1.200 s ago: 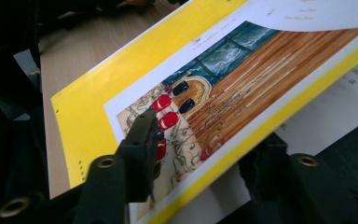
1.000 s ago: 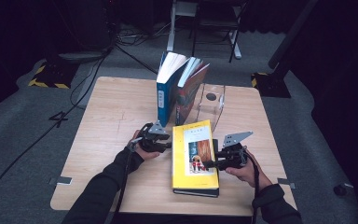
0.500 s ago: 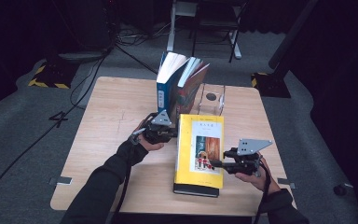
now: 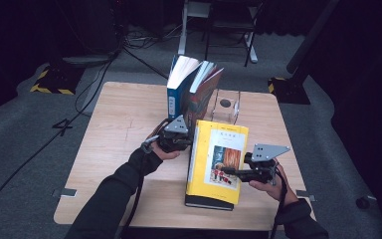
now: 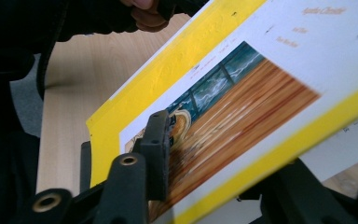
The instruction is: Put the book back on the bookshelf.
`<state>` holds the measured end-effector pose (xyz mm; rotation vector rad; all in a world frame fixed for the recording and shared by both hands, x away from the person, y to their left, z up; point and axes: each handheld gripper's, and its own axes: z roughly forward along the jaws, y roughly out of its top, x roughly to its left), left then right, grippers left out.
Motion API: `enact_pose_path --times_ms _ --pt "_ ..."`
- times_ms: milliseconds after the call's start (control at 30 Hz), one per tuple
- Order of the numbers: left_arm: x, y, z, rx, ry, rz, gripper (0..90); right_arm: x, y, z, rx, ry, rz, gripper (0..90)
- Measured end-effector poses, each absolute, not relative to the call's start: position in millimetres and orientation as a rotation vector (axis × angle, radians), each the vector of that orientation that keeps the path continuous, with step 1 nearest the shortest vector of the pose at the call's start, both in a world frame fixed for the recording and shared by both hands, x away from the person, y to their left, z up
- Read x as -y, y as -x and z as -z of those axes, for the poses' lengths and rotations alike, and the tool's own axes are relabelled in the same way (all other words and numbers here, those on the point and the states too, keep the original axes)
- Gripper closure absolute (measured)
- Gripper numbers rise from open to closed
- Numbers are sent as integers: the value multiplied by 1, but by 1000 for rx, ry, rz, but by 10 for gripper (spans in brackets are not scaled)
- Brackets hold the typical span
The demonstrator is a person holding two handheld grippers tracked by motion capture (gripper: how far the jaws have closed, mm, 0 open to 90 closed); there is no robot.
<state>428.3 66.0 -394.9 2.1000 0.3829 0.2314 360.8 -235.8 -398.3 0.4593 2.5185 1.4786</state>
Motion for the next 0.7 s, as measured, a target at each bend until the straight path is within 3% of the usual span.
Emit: enact_pose_path --times_ms 267,700 --pt "-66 -422 367 -346 -2037 -255 895 238 -358 386 -2363 -484 -1470 822" --pt "-65 -395 360 -336 -1955 -309 835 243 -343 396 -2271 -504 -1485 836"
